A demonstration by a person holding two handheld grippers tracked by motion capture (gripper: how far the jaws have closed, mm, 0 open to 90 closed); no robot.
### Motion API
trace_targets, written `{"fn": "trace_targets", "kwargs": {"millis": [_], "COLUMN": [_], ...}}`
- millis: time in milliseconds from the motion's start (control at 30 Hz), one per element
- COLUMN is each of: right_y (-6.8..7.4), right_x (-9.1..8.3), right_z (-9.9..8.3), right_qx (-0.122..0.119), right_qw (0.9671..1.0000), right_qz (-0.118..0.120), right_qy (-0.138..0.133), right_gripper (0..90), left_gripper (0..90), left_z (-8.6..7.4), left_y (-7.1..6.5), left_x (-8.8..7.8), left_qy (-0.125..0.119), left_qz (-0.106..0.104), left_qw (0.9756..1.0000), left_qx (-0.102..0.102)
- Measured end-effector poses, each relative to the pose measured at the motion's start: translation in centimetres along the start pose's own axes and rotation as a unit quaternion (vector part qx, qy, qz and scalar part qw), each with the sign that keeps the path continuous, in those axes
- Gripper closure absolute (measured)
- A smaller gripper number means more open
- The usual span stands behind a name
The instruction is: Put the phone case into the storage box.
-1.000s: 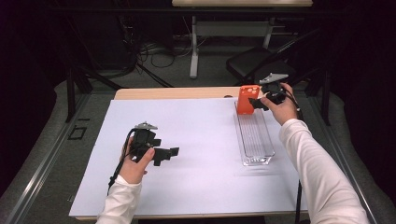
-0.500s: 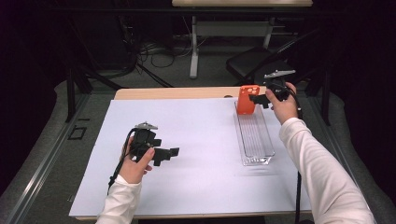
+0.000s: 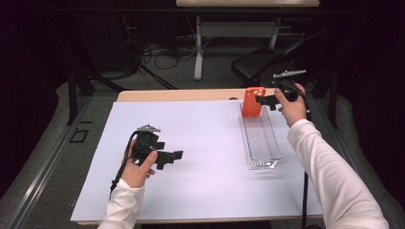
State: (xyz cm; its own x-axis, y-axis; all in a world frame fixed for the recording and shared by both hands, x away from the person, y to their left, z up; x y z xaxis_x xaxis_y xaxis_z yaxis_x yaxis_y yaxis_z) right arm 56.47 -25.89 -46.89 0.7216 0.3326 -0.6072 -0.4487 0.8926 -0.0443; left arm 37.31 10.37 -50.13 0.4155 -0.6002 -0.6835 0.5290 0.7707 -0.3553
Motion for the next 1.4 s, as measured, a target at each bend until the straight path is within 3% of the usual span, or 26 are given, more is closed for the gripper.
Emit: {"fn": "trace_targets", "kwargs": {"millis": [500, 867, 1133, 1400], "right_y": [0.5, 2.4, 5.0, 8.3], "right_x": [-1.4, -2.7, -4.1, -5.5], "right_z": [0.3, 0.0, -1.3, -2.6], "right_qx": [-0.003, -0.013, -0.031, -0.038], "right_qw": [1.0, 0.9991, 0.9976, 0.9938], "right_qz": [0.006, 0.04, 0.06, 0.1], "right_qy": [-0.007, -0.012, -0.017, -0.03], "right_gripper": [0.0, 0.0, 0.0, 0.0], "left_gripper": [15.4, 15.5, 15.4, 15.4], "left_z": [0.0, -0.1, -0.2, -0.2], "left_y": [-0.1, -0.1, -0.5, -0.6], "left_x": [0.0, -0.2, -0.1, -0.2], "left_qy": [0.0, -0.001, 0.005, 0.005], "left_qz": [-0.001, 0.001, 0.0, 0.001], "left_qw": [1.0, 1.0, 0.9999, 0.9999], "left_qx": [0.002, 0.003, 0.011, 0.016]}}
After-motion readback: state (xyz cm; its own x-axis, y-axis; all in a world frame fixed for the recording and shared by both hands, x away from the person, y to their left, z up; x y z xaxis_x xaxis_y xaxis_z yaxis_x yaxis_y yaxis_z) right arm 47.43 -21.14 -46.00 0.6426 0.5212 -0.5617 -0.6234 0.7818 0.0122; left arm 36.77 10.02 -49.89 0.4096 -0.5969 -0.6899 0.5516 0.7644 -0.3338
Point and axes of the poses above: each handheld gripper's, and its own axes: x roughly forward along the jaws, z roughly out of its top, y roughly to its left, the point moved 8 cm from there along x, roughly forward along the jaws, and after that the axes turned 4 degrees about -x, right-handed, at the moved point
